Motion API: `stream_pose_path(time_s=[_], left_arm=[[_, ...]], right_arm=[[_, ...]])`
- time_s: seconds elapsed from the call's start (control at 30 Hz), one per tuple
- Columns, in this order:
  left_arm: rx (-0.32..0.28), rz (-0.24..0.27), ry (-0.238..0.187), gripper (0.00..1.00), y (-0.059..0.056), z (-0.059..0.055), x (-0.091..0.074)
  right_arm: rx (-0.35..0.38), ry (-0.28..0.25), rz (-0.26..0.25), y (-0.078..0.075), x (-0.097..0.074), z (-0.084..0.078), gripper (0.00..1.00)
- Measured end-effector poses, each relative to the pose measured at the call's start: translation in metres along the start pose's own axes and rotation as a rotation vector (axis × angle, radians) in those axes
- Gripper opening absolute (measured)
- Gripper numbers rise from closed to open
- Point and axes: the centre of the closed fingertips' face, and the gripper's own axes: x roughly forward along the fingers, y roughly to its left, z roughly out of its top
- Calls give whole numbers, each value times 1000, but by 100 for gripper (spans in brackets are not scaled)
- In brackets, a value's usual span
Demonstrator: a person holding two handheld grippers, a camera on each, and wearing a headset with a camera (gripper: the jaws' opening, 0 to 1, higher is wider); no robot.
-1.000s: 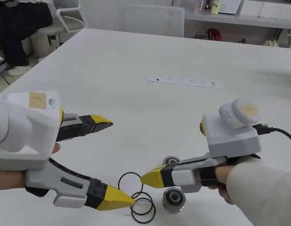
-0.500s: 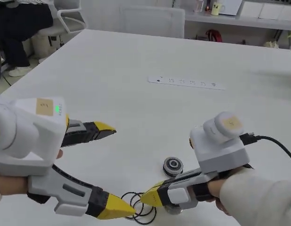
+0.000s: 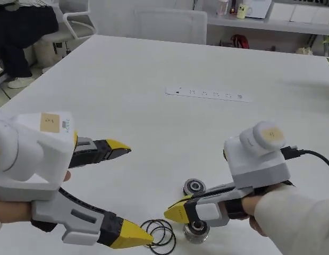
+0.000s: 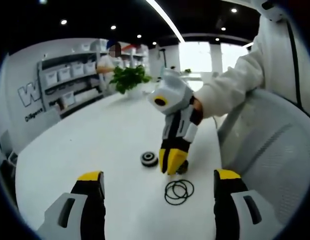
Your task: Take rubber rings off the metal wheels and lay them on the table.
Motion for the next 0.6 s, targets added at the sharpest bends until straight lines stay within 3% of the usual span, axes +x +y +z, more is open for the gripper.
stream_pose_path(time_s=[0.2,0.6], left_arm=[[4,-13,-2,90,-3,1,2],[-5,9,-60,89,7,20,1]], right_arm=[[-9,-58,-40,-12,-16,14,6],[-5,-151,-111,-31,-42,32,5]])
